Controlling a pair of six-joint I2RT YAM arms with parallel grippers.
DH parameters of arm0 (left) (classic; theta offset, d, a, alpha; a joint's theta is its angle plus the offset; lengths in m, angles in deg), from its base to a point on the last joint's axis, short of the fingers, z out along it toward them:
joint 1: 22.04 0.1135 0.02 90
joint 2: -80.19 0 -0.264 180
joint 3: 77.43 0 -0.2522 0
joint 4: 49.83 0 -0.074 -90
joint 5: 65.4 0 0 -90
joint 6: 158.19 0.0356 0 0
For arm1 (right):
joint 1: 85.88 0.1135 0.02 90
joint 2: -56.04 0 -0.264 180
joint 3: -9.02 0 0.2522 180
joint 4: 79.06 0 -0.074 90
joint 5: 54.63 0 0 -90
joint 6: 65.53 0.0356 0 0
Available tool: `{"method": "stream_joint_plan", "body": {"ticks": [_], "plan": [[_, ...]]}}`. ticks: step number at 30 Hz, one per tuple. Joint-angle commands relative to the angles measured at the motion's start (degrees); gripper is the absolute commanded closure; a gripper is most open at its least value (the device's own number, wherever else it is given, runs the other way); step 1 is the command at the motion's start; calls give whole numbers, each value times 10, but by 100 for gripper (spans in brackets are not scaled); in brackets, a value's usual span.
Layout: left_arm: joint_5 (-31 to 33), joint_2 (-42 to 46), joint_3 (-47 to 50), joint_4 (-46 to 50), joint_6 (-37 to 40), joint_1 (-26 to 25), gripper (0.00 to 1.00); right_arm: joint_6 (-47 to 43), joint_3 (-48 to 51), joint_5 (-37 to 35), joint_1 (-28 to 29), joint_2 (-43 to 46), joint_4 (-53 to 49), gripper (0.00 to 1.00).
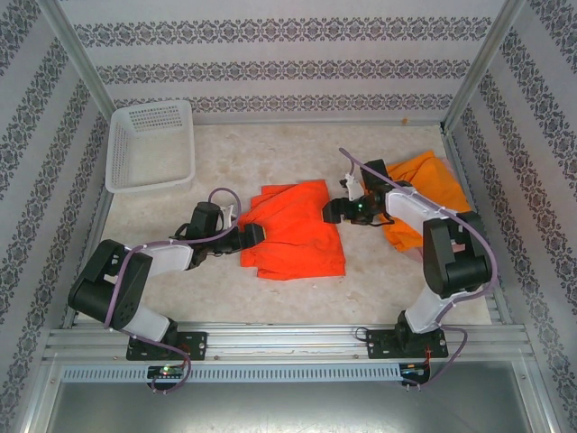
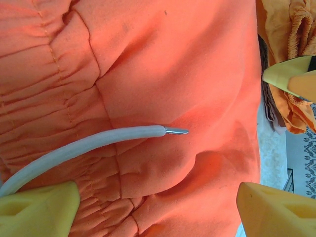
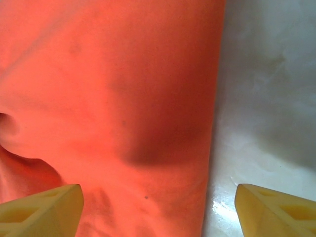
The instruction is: Fold and stack the shorts
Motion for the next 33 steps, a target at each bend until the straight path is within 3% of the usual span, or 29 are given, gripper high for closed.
{"method": "stream_joint_plan", "body": {"ticks": [1,13,19,24,28,30,33], "plan": [[28,-20,17,27,2,-5,15,5,-18,5,11,-21,-10,24],[33,-16,26,20,0,-5,15,28,-29,3,50,-81,0,49],[35,-8,26,17,-2,-5,15,38,-39,-15,67,-90,0,79],[41,27,19,21,-3,-5,13,29,-47,-96,80,-50,-17,100],[51,60,6,33,3,-5,8,11,-65,-161,89,-3,-56,100],[59,71,-2,40,8,-5,1,-1,-78,-188,90,19,-81,100],[61,75,-11,40,12,-5,0,-28,-112,-230,90,46,-137,100]]}}
